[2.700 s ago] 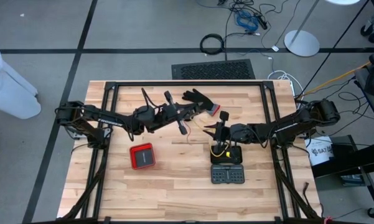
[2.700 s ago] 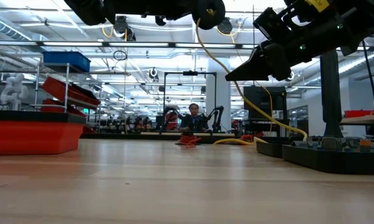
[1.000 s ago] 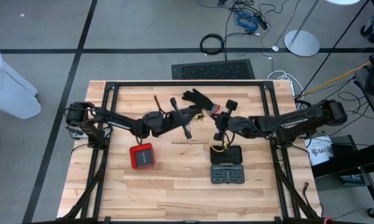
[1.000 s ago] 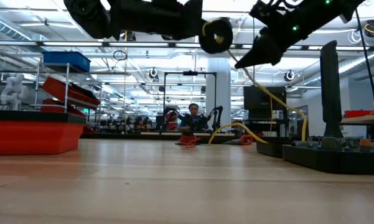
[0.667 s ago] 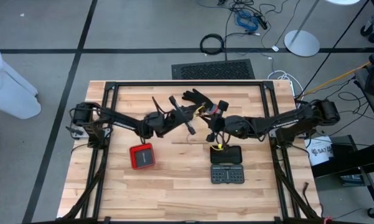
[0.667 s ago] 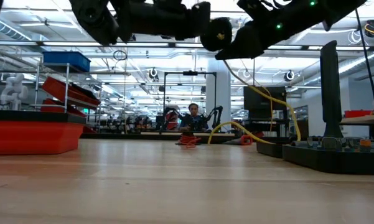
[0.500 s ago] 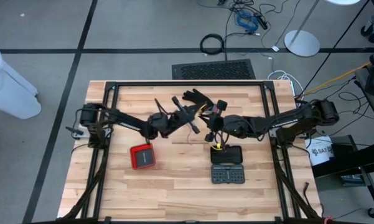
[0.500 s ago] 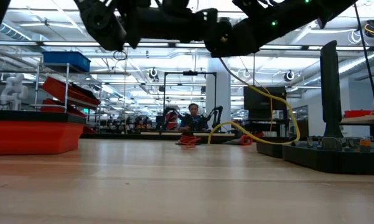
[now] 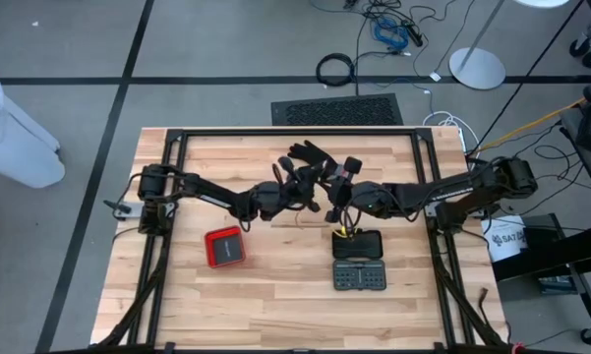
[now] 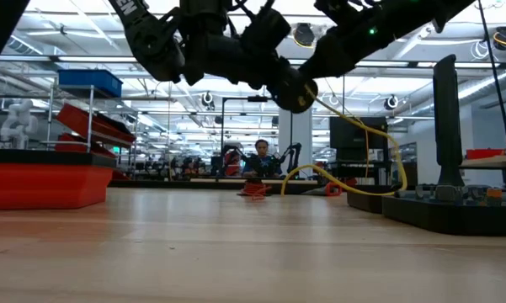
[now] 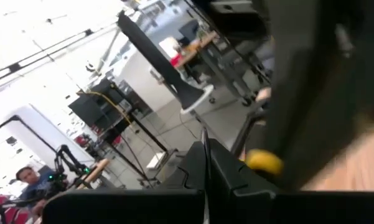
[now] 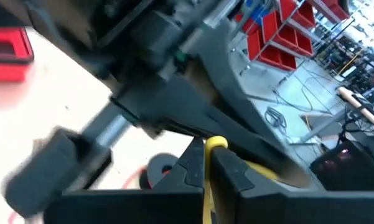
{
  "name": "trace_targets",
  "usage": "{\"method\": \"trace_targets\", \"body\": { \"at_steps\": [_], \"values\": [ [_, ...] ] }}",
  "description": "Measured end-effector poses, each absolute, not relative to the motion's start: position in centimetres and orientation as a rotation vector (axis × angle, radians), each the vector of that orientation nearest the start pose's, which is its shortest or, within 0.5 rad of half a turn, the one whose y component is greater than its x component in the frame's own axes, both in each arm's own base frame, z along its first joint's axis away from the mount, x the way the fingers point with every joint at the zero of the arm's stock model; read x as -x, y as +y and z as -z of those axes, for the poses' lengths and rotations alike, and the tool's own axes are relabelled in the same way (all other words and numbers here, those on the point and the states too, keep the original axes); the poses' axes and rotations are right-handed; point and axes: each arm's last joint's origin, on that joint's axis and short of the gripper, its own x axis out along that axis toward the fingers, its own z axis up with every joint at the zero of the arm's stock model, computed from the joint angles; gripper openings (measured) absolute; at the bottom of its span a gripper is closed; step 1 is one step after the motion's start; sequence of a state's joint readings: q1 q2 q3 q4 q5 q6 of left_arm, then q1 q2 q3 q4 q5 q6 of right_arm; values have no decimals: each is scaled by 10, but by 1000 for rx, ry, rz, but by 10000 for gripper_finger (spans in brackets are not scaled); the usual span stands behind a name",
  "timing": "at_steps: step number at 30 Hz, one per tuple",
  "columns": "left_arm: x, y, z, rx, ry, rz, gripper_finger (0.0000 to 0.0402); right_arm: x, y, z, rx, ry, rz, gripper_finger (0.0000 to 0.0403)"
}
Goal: Coil cords
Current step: Coil the yellow wire onto the spool
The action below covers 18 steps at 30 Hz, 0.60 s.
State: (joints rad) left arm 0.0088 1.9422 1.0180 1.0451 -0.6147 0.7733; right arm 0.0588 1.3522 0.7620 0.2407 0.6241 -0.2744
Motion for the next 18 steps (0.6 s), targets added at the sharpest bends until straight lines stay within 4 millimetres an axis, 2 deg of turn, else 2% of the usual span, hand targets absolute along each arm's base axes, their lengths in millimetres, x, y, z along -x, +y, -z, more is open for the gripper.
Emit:
{"method": "trace_targets", "body": {
  "at_steps": [8,12,18],
  "values": [
    [-401,5,-202,-775,168,-585,0,-260,-7,-255,402,508,513,1],
    [-397,-2,-217,-766,133,-550,0,-249,-13,-261,396,543,475,0],
    [-390,-2,-235,-659,101,-481,0,-246,-22,-262,381,565,391,0]
  ]
}}
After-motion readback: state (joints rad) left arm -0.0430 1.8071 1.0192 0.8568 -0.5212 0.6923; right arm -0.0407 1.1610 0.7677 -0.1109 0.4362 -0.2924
